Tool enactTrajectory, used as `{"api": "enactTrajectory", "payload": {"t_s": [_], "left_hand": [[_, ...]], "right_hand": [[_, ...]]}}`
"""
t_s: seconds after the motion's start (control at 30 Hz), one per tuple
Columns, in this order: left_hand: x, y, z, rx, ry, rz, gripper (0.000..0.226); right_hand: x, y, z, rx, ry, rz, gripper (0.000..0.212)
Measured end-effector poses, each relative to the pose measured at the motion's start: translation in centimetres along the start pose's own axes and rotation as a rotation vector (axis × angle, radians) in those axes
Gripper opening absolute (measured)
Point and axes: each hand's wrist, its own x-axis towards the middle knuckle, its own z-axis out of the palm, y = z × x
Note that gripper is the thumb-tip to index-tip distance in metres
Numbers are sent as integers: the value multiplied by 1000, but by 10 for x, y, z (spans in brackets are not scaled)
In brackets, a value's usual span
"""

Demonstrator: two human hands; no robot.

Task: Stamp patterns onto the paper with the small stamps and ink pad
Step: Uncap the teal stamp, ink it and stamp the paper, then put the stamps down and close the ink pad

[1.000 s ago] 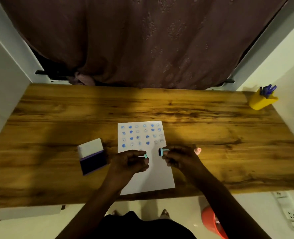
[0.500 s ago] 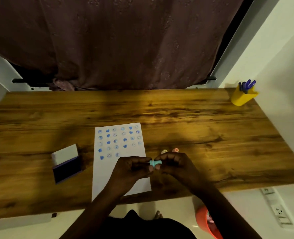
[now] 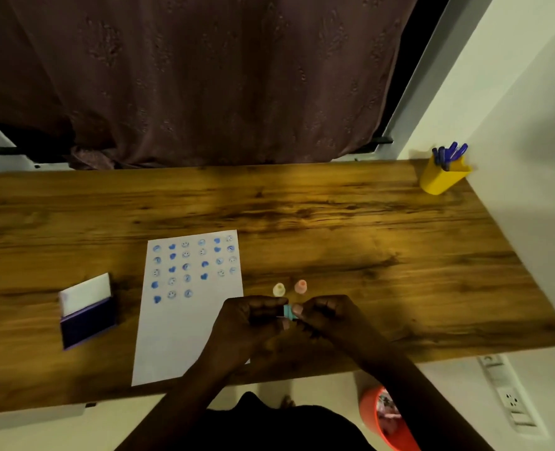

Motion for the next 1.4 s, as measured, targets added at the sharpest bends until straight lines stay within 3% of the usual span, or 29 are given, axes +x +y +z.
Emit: {"api": "enactTrajectory", "payload": {"t_s": [0.17, 0.3, 0.47, 0.7, 0.93, 1.07, 1.23, 1.4], "left_hand": [[9, -5, 14, -15, 7, -74, 64], [15, -8, 14, 76, 71, -94, 55], [9, -11, 9, 109, 120, -122, 38], [-1, -13, 0, 61, 195, -143, 35], [-3, -13, -9, 70, 218, -138, 32], [0, -10, -17, 49, 242, -111, 36], [4, -4, -44, 48, 314, -63, 49], [0, 4, -81, 51, 399, -33, 31]], "right_hand": [[8, 1, -26, -104, 79, -60, 15], [25, 8, -50, -569, 243, -151, 23], [49, 19, -56, -937, 238, -114, 31], [64, 13, -52, -1013, 216, -111, 20], [65, 10, -47, -1049, 175, -78, 30], [62, 1, -47, -1034, 177, -82, 31], [57, -26, -43, -997, 228, -90, 47], [58, -67, -8, -943, 283, -169, 52]]}}
